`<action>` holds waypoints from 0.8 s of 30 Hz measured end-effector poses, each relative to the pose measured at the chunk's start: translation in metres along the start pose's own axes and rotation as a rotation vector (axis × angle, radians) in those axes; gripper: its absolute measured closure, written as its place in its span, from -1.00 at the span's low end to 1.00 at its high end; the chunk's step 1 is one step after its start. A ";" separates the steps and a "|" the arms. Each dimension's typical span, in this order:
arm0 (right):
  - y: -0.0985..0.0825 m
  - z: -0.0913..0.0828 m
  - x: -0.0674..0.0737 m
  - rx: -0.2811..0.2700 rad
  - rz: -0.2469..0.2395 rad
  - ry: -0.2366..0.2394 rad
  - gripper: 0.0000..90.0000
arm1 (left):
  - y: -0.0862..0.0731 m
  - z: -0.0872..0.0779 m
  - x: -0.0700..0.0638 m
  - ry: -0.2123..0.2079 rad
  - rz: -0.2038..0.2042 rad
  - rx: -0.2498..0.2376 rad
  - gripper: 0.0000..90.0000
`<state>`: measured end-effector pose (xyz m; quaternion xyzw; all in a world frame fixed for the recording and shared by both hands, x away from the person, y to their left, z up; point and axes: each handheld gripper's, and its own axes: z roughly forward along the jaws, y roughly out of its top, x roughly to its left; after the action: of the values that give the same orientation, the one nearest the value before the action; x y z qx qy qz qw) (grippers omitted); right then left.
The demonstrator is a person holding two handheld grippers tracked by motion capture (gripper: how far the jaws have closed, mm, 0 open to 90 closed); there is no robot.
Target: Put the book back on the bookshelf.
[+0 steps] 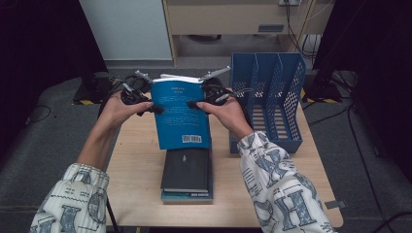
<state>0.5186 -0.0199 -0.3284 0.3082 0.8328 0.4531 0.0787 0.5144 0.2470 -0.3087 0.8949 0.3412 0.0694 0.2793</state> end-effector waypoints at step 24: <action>-0.013 -0.016 0.014 -0.041 -0.047 0.010 0.25 | -0.004 -0.008 -0.017 0.020 0.043 -0.031 0.31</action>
<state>0.4948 -0.0285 -0.3275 0.2844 0.8308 0.4696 0.0915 0.4968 0.2419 -0.3033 0.8969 0.3234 0.0896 0.2880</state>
